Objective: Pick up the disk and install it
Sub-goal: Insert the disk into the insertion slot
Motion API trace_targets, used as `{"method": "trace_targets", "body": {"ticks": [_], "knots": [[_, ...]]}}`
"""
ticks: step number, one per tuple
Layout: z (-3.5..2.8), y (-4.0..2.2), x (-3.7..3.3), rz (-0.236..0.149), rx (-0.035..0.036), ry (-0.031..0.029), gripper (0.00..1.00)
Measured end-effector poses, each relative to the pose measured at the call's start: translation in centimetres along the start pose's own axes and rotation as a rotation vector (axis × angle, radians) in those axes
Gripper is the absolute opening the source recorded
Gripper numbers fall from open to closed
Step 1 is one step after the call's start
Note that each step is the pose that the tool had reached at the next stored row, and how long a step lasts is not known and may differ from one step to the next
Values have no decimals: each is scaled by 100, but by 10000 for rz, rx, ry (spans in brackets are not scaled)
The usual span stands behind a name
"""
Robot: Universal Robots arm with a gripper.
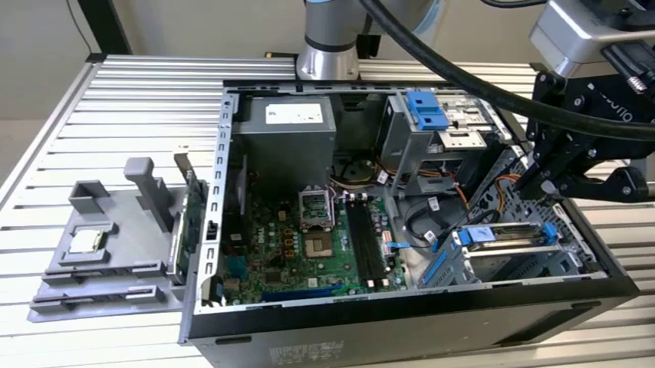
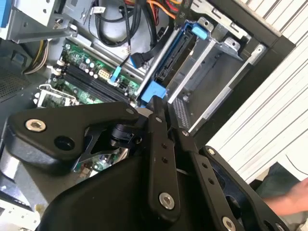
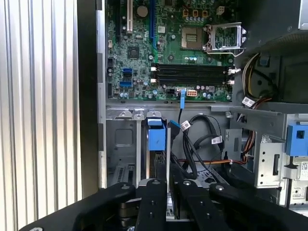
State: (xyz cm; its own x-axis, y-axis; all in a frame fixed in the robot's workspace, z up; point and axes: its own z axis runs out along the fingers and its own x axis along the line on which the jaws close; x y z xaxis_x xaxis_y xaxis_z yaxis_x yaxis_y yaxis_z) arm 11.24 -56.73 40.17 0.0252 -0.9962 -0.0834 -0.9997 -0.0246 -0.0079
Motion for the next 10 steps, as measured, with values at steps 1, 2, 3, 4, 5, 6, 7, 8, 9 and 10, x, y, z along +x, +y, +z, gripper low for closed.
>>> {"method": "trace_targets", "body": {"ticks": [1,2,3,4,5,6,7,8,9,10], "knots": [[7,-10,-7,-2,-10,31,0],[16,-20,-13,-4,-19,60,0],[24,-31,-18,-6,-26,86,0],[35,-42,-24,-9,-32,104,0],[46,-55,-29,-13,-35,117,0],[55,-71,-33,-20,-36,118,0],[57,-82,-35,-24,-37,119,0],[56,-82,-35,-24,-36,119,0],[57,-83,-35,-23,-36,119,0],[57,-83,-35,-23,-37,119,100]]}}
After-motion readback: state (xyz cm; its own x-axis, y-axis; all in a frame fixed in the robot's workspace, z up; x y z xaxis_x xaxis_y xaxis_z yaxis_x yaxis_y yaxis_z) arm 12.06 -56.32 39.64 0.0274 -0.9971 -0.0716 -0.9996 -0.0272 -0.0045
